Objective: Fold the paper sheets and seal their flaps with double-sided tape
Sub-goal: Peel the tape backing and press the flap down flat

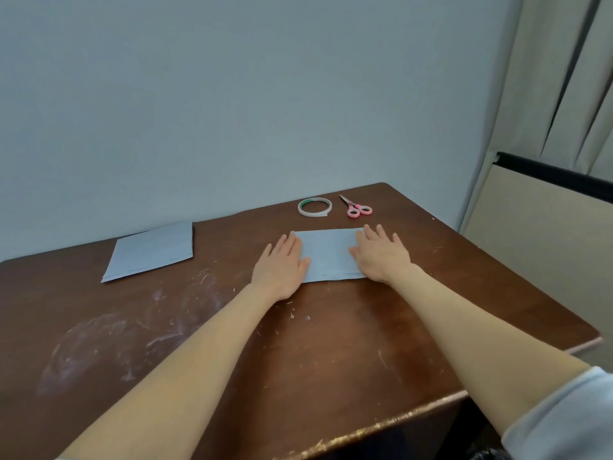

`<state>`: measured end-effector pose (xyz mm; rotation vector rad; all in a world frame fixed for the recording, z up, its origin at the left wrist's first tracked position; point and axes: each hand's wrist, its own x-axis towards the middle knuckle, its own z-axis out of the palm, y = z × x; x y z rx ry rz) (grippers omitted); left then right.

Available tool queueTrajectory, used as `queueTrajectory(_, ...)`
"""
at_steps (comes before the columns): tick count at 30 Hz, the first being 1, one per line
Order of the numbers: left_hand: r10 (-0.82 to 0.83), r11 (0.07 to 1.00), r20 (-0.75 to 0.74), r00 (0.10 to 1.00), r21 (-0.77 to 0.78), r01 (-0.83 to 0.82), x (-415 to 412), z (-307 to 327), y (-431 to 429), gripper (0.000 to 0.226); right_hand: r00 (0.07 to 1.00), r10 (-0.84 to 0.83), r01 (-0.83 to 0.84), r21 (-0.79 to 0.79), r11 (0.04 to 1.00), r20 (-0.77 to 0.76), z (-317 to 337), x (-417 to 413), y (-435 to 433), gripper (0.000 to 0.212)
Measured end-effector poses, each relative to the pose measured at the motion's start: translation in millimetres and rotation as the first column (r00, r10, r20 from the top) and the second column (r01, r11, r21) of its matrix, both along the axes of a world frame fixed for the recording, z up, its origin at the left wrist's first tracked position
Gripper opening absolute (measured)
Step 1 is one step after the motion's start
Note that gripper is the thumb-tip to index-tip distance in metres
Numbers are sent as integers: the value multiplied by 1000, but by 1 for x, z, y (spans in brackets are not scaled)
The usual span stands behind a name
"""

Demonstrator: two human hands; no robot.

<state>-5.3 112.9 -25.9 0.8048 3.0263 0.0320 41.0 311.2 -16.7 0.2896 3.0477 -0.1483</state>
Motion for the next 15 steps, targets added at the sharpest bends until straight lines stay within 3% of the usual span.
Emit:
queueTrajectory(2,-79,997,-75,994,-6,79,14,4,4,56,991,117,-117,16,993,-71,6,11,-15,53)
queueTrajectory(6,-161,986,19,987,-30,162,36,-7,12,58,955,293,-293,4,956,-47,-5,33,-44,53)
queueTrajectory(15,-14,996,105,994,-89,23,49,-7,-1,71,997,54,-54,7,999,54,-9,57,-26,74)
